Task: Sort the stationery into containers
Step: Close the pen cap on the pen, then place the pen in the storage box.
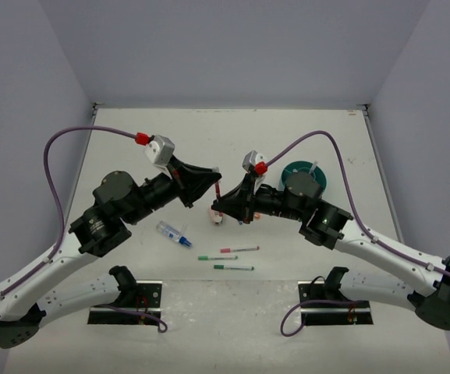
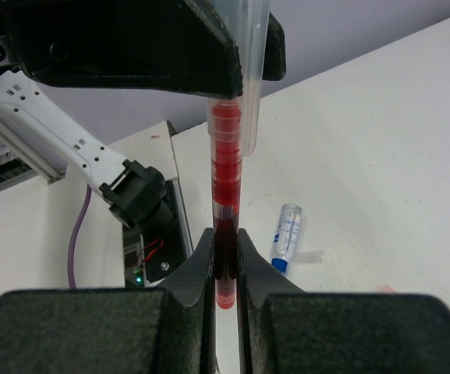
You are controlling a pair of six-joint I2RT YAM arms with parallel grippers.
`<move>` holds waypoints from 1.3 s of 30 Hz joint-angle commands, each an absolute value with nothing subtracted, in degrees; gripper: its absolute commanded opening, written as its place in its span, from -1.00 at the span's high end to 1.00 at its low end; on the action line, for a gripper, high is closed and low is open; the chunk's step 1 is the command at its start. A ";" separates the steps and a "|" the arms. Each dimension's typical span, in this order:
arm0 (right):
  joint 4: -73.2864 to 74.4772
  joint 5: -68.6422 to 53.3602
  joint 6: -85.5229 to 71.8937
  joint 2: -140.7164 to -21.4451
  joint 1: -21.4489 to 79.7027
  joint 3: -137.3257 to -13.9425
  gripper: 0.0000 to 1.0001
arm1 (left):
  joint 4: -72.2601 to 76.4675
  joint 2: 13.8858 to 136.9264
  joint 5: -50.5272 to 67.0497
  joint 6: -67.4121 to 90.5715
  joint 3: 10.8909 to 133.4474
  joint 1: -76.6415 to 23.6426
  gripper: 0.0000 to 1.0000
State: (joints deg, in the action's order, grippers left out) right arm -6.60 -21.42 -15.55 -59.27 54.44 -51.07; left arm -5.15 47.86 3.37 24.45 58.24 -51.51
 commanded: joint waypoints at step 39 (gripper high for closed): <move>-13.72 21.37 -14.75 -56.32 35.48 -39.19 1.00 | -27.08 41.01 -31.98 30.74 56.34 -55.63 -1.00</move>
